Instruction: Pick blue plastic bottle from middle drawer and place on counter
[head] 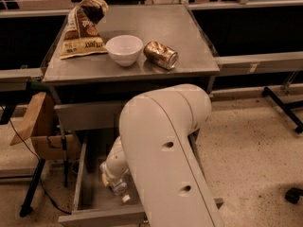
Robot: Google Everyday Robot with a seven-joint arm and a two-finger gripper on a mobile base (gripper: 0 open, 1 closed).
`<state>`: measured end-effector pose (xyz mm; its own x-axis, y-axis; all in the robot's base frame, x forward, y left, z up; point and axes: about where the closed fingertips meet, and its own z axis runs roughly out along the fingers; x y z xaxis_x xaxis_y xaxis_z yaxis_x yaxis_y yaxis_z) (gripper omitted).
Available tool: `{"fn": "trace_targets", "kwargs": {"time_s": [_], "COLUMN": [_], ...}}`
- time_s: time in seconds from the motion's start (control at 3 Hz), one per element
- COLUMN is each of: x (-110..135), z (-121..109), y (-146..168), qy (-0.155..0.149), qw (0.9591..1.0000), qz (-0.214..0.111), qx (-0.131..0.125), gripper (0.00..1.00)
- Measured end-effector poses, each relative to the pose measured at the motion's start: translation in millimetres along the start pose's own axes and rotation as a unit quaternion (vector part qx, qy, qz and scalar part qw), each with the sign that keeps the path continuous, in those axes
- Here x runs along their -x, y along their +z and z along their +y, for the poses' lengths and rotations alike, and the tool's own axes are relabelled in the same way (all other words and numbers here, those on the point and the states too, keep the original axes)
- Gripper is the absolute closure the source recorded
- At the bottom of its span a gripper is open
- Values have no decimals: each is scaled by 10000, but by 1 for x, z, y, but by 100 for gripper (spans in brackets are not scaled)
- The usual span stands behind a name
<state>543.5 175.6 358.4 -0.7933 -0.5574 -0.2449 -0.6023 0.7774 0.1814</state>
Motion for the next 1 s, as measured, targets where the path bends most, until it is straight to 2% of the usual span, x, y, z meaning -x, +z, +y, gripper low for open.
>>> {"fn": "trace_targets", "kwargs": {"time_s": [0.33, 0.67, 1.0], "x": [-4, -27, -49], "z": [-20, -47, -64], "y": [-28, -81, -179], "qy": [231, 370, 381], "qw": [9995, 9980, 9944], "qz": [-194, -229, -175], "qx": [-96, -456, -974], "gripper": [85, 100, 100]}}
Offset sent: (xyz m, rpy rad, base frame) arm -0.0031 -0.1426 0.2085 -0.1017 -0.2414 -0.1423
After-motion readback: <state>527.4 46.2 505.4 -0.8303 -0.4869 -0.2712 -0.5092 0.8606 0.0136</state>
